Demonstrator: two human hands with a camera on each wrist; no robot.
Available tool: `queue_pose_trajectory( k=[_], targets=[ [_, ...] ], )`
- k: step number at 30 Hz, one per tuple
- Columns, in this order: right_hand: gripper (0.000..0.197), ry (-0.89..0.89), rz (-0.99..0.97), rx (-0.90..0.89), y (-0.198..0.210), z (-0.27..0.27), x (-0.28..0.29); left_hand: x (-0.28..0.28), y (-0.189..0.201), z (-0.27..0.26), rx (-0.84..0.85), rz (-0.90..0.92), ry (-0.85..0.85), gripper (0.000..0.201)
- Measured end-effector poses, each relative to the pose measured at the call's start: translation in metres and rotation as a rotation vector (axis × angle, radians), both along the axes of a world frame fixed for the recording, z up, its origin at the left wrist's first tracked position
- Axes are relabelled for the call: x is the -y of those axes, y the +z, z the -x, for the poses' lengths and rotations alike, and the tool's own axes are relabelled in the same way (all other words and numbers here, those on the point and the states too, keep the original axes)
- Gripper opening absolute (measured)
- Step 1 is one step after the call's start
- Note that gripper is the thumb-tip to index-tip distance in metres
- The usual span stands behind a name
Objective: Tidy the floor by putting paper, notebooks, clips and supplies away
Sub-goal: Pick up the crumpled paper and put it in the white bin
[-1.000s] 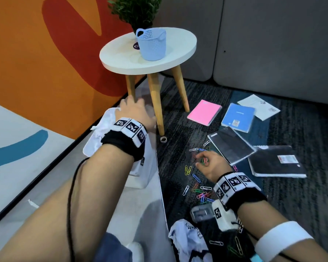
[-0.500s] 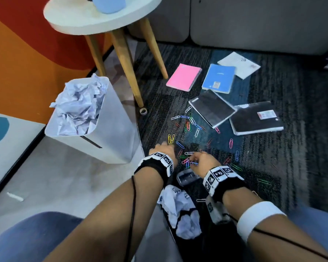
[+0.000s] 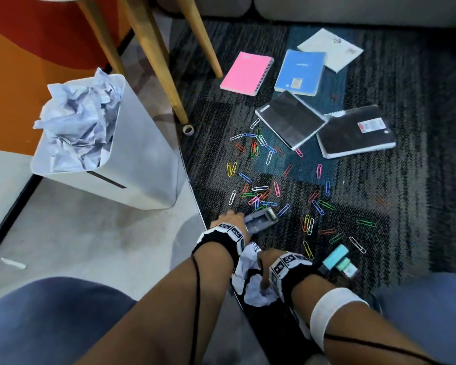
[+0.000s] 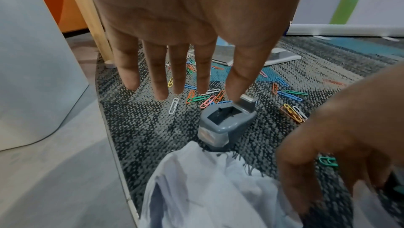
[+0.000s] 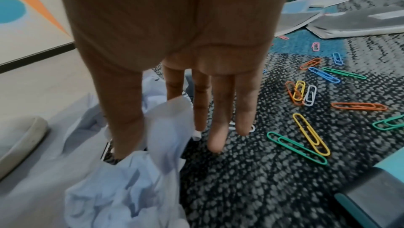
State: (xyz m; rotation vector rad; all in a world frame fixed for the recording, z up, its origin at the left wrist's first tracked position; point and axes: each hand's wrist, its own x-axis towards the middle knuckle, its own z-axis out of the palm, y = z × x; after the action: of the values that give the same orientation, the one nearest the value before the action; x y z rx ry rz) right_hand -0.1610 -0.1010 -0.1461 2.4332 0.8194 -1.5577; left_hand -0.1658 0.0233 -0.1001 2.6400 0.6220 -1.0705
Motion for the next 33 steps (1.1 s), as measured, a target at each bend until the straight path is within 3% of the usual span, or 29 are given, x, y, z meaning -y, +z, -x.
queue_pose_trajectory(
  k=[5, 8, 9, 11, 12, 14, 19, 22, 25, 33],
  targets=[
    [0.036, -0.02, 0.038, -0.043, -0.012, -0.005, -0.01, 0.004, -0.003, -0.004, 0.01, 0.036, -0.008, 0.047],
    [0.06, 0.062, 0.026, -0.092, -0.138, -0.032, -0.003, 0.003, 0.002, -0.006, -0.027, 0.06, 0.011, 0.041],
    [0.06, 0.019, 0.021, -0.108, -0.147, -0.042, -0.001, 0.001, 0.003, -0.007, -0.022, 0.087, 0.031, 0.039],
    [0.028, -0.117, -0.019, -0.021, -0.084, -0.051, -0.005, -0.003, 0.007, -0.01, 0.007, 0.135, 0.062, 0.037],
    [0.017, -0.163, -0.105, 0.043, -0.012, -0.053, -0.012, -0.004, 0.012, -0.012, 0.022, 0.148, 0.073, 0.039],
    [0.02, -0.261, -0.211, 0.14, 0.051, -0.064, -0.017, -0.002, 0.026, -0.017, 0.078, 0.179, 0.128, 0.048],
    [0.014, -0.473, -0.39, 0.174, 0.098, -0.104, -0.014, 0.0, 0.046, -0.029, 0.22, 0.346, 0.278, 0.05],
    [0.012, -0.532, -0.527, 0.254, 0.129, -0.125, -0.023, -0.002, 0.06, -0.033, 0.249, 0.417, 0.26, 0.079],
    [0.017, -0.53, -0.66, 0.278, 0.16, -0.141, -0.039, -0.01, 0.071, -0.038, 0.407, 0.46, 0.287, 0.1],
    [0.017, -0.503, -0.965, 0.4, 0.216, -0.15, -0.085, -0.049, 0.119, -0.059, 0.764, 0.409, 0.493, 0.072]
  ],
)
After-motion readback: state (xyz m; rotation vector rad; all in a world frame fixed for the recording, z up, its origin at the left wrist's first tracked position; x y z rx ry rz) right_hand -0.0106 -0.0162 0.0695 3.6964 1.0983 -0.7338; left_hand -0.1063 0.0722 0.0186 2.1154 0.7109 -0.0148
